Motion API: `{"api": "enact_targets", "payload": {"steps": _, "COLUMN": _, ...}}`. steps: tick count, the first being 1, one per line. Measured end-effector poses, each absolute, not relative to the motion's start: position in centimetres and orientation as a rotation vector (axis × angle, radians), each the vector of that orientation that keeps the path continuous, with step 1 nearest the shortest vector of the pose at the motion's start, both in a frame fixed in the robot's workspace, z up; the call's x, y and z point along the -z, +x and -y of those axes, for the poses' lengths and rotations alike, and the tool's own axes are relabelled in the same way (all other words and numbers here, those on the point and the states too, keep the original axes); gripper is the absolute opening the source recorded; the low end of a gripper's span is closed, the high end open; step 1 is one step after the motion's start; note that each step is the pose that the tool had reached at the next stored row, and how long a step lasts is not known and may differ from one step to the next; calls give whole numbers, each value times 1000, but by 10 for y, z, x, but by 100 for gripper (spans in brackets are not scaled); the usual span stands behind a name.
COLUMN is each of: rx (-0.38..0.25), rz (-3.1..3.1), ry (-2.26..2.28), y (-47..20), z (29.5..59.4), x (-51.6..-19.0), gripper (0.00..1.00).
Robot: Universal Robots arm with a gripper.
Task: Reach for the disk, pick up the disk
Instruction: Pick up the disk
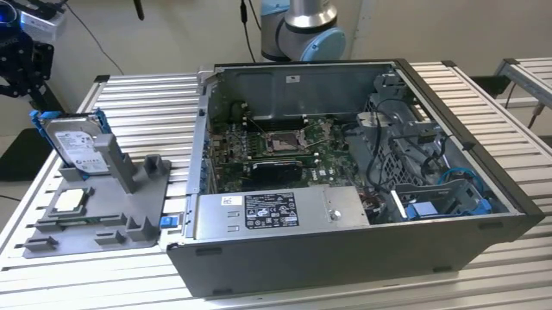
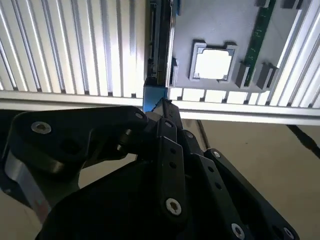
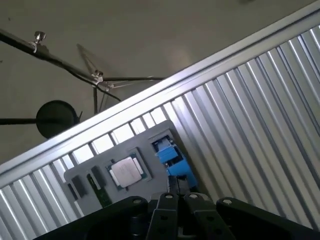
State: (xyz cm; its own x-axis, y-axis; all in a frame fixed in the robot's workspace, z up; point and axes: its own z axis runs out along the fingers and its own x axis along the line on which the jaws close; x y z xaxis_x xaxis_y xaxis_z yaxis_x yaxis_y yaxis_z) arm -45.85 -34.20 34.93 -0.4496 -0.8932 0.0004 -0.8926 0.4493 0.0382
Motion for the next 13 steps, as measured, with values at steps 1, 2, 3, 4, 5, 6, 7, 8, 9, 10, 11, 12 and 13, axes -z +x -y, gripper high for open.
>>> {"api": "enact_targets", "payload": {"steps": 1, "rx": 50, "rz": 2641, "ry": 1663, "y": -459, "z": 342, "x": -349, "gripper": 0}}
{"api": "enact_targets", "payload": {"steps": 2, "rx": 49, "rz": 2627, "ry": 1685, "y": -459, "z": 342, "x": -349, "gripper": 0}}
{"api": "enact_targets", "payload": {"steps": 3, "rx": 49, "rz": 2611, "ry": 1709, "y": -459, "z": 342, "x": -349, "gripper": 0}}
{"api": "enact_targets", "payload": {"steps": 4, "rx": 48, "rz": 2595, "ry": 1733, "y": -459, "z": 342, "x": -349, "gripper": 0}}
{"api": "enact_targets", "payload": {"steps": 5, "rx": 47, "rz": 2580, "ry": 1757, "y": -459, "z": 342, "x": -349, "gripper": 0}}
{"api": "enact_targets", "payload": {"steps": 6, "rx": 46, "rz": 2564, "ry": 1780, "y": -459, "z": 342, "x": -349, "gripper": 0}}
{"api": "enact_targets", "payload": {"steps": 7, "rx": 46, "rz": 2548, "ry": 1803, "y": -459, "z": 342, "x": -349, "gripper": 0}}
{"api": "enact_targets", "payload": {"steps": 8, "rx": 45, "rz": 2531, "ry": 1826, "y": -459, "z": 342, "x": -349, "gripper": 0}}
{"api": "enact_targets", "payload": {"steps": 9, "rx": 45, "rz": 2514, "ry": 1850, "y": -459, "z": 342, "x": -349, "gripper": 0}}
{"api": "enact_targets", "payload": {"steps": 10, "rx": 44, "rz": 2497, "ry": 1873, "y": -459, "z": 342, "x": -349, "gripper": 0}}
{"api": "enact_targets", "payload": {"steps": 11, "rx": 44, "rz": 2480, "ry": 1894, "y": -459, "z": 342, "x": -349, "gripper": 0}}
{"api": "enact_targets", "payload": {"steps": 12, "rx": 43, "rz": 2462, "ry": 1918, "y": -459, "z": 342, "x": -349, "gripper": 0}}
{"api": "enact_targets", "payload": {"steps": 13, "rx": 43, "rz": 2445, "ry": 1940, "y": -459, "z": 342, "x": -349, "gripper": 0}}
